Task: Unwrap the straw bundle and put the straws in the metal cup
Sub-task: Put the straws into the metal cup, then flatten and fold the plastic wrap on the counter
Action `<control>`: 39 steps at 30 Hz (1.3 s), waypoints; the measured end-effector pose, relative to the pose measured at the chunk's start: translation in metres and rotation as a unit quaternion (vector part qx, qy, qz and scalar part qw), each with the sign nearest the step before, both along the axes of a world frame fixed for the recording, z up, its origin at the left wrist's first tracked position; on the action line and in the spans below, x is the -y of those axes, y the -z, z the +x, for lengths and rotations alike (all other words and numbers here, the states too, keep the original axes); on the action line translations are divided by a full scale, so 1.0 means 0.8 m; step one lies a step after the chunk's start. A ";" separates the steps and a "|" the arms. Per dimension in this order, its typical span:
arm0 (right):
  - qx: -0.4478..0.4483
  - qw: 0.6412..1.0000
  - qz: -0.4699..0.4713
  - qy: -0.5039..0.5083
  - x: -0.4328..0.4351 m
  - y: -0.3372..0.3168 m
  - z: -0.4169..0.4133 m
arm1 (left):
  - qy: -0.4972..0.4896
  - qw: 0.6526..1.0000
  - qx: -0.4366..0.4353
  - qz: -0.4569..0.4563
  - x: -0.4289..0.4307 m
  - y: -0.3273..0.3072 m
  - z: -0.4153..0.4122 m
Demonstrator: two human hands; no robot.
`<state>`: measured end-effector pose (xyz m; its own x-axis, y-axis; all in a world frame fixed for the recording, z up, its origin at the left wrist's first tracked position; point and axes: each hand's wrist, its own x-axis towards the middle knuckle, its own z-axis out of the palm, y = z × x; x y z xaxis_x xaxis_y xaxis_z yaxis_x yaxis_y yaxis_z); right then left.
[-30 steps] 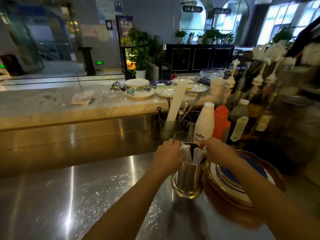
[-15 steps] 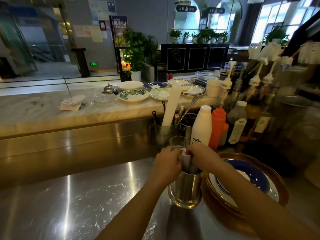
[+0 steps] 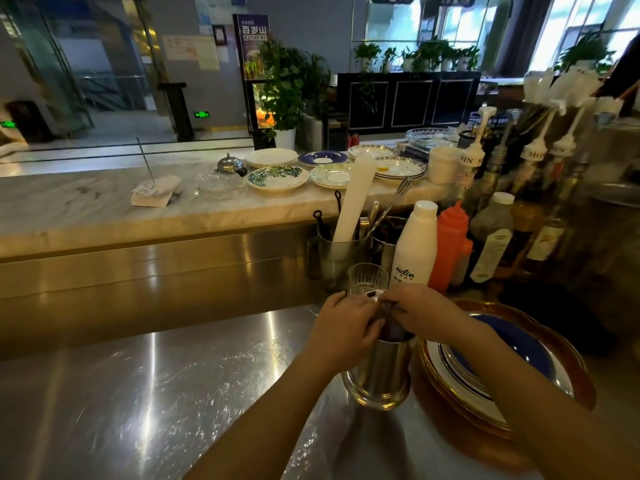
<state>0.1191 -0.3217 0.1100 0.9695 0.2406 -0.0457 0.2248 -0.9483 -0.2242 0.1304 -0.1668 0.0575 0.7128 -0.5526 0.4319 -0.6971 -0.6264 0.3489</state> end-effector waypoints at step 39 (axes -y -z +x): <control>-0.210 0.933 0.256 0.139 -0.170 0.183 -0.071 | -0.500 0.818 -0.281 0.039 -0.306 0.113 -0.201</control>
<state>0.0621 -0.1857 -0.0367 0.9201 0.0772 -0.3839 -0.2233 -0.7020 -0.6763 -0.0303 0.0784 -0.0325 0.8987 0.4191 -0.1291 0.4358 -0.8207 0.3695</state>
